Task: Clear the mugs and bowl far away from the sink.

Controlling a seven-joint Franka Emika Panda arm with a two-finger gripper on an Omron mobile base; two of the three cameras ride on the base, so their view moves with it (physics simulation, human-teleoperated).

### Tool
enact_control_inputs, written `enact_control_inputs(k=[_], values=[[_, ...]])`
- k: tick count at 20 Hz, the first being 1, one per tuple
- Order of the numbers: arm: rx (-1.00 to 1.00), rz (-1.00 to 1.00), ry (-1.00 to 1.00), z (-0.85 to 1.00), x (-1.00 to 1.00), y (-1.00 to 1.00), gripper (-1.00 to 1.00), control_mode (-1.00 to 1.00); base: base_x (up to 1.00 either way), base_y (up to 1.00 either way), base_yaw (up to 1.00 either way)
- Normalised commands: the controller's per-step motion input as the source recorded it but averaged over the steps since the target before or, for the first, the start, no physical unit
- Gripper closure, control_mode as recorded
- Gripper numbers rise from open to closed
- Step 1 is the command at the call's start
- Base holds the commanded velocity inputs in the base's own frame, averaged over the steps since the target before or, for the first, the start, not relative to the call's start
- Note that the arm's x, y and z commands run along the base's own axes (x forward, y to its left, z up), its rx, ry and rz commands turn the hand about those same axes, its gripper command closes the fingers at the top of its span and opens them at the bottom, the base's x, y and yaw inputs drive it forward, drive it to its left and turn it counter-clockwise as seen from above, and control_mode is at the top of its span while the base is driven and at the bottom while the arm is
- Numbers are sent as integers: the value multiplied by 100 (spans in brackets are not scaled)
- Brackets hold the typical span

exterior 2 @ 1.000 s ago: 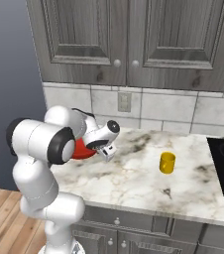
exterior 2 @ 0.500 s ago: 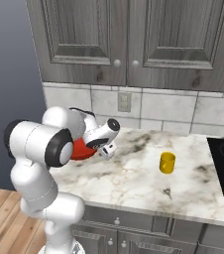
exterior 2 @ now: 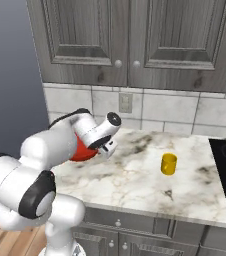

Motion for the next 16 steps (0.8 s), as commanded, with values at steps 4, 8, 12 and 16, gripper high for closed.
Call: enact_control_inputs(k=[4, 8, 12, 16], values=[[-11, 11, -4, 88, -100, 0, -100, -100, 0, 0, 0], [-23, 5, -3, 32, -100, 4, -100, -100, 0, 0, 0], [-20, 5, -1, 47, -100, 0, -100, -100, 0, 0, 0], [-22, 4, 1, 49, -91, 15, -100, -100, 0, 0, 0]])
